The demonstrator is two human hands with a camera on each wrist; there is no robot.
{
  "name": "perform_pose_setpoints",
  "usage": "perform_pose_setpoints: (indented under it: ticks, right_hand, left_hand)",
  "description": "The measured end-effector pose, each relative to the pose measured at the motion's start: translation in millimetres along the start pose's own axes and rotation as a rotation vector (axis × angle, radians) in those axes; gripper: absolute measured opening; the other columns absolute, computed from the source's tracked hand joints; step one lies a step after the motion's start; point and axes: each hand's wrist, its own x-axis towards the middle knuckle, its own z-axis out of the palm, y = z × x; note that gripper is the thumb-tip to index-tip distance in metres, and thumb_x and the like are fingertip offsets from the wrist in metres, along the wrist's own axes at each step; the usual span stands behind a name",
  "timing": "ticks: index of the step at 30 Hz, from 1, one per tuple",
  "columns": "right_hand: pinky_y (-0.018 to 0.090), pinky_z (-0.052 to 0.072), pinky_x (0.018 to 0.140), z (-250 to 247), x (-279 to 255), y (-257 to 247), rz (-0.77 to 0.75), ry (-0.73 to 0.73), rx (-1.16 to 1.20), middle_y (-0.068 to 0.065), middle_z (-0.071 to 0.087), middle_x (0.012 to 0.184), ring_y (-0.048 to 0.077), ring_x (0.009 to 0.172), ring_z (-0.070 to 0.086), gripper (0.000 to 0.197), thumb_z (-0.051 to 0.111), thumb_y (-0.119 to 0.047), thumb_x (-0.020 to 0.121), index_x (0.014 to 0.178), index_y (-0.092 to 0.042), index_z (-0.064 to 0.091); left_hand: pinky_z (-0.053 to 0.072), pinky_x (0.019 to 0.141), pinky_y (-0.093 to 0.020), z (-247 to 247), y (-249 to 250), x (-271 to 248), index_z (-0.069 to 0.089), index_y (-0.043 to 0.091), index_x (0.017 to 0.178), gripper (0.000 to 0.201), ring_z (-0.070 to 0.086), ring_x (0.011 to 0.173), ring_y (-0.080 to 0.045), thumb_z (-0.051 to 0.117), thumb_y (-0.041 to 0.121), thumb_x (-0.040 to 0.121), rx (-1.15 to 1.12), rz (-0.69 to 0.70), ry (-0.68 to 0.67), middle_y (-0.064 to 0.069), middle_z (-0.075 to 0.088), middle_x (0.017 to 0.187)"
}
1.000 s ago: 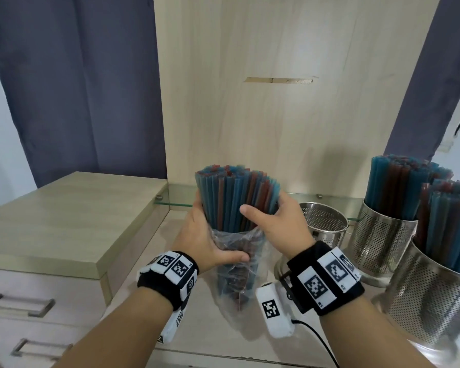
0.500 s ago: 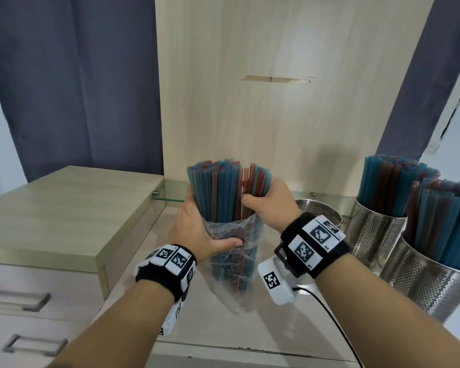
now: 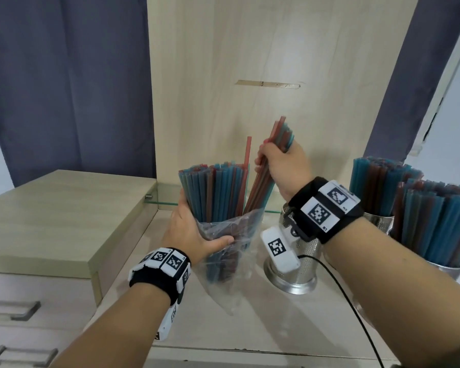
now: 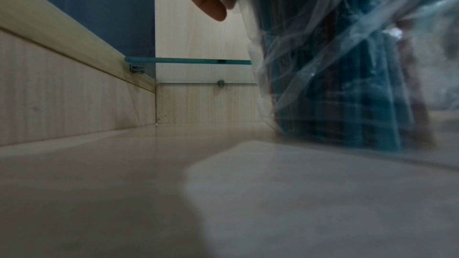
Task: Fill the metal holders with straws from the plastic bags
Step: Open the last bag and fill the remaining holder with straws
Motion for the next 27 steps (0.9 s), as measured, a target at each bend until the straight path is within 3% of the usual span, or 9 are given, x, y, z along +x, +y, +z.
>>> perform_pose_setpoints:
  ticks: [3, 7, 13, 17, 20, 23, 27]
  right_hand:
    - [0.037, 0.05, 0.066, -11, 8, -19, -0.01, 0.055, 0.182, -0.005, 0.056, 0.053, 0.019, 0.059, 0.054, 0.019, 0.052, -0.002, 0.092, 0.077, -0.013, 0.054]
    - [0.033, 0.05, 0.063, -37, 8, -46, -0.076, 0.114, 0.344, 0.0, 0.055, 0.065, 0.016, 0.06, 0.057, 0.015, 0.052, -0.001, 0.094, 0.083, -0.012, 0.053]
    - [0.032, 0.049, 0.06, -69, -11, -72, -0.221, 0.137, 0.437, -0.001, 0.055, 0.062, 0.017, 0.059, 0.056, 0.017, 0.052, 0.001, 0.093, 0.082, -0.013, 0.052]
    - [0.032, 0.05, 0.064, -86, -24, -79, -0.332, 0.152, 0.386, -0.002, 0.057, 0.064, 0.018, 0.064, 0.057, 0.014, 0.052, -0.001, 0.092, 0.085, -0.013, 0.051]
    - [0.032, 0.049, 0.063, -93, -27, -78, -0.38, 0.169, 0.359, -0.001, 0.056, 0.065, 0.017, 0.063, 0.057, 0.014, 0.052, -0.001, 0.093, 0.086, -0.013, 0.05]
    - [0.032, 0.049, 0.063, -98, -24, -76, -0.393, 0.188, 0.32, -0.002, 0.056, 0.066, 0.016, 0.063, 0.057, 0.013, 0.052, -0.003, 0.092, 0.086, -0.014, 0.051]
    - [0.033, 0.05, 0.065, -104, -16, -82, -0.427, 0.249, 0.247, 0.0, 0.056, 0.069, 0.016, 0.064, 0.059, 0.011, 0.052, -0.005, 0.09, 0.086, -0.015, 0.051]
  left_hand:
    - [0.046, 0.105, -0.037, -1, 2, -1, 0.016, 0.023, 0.146, 0.131, 0.05, 0.123, -0.018, 0.09, 0.058, 0.044, -0.007, 0.009, 0.005, 0.002, 0.048, 0.13]
    - [0.046, 0.103, -0.034, 0, 7, -4, 0.018, 0.019, 0.146, 0.12, 0.051, 0.119, -0.019, 0.089, 0.051, 0.055, -0.008, 0.016, -0.007, -0.001, 0.048, 0.127]
    - [0.049, 0.089, -0.027, -3, 16, 1, 0.021, 0.017, 0.145, 0.106, 0.059, 0.104, -0.017, 0.086, 0.042, 0.064, 0.032, 0.026, -0.017, 0.003, 0.056, 0.114]
    - [0.052, 0.093, -0.037, -4, 27, 17, 0.008, 0.023, 0.15, 0.11, 0.063, 0.105, -0.024, 0.083, 0.034, 0.07, 0.007, -0.049, 0.024, -0.004, 0.061, 0.119]
    - [0.05, 0.095, -0.04, -8, 34, 29, -0.006, 0.024, 0.153, 0.115, 0.064, 0.105, -0.032, 0.078, 0.038, 0.076, 0.07, -0.154, 0.052, -0.014, 0.063, 0.122]
    - [0.052, 0.092, -0.039, -8, 34, 41, 0.003, 0.018, 0.152, 0.112, 0.064, 0.104, -0.032, 0.077, 0.046, 0.074, 0.164, -0.173, 0.047, -0.013, 0.063, 0.121]
    - [0.053, 0.089, -0.038, -5, 32, 59, 0.016, 0.015, 0.147, 0.107, 0.063, 0.105, -0.03, 0.075, 0.059, 0.069, 0.334, -0.146, -0.091, -0.007, 0.062, 0.121]
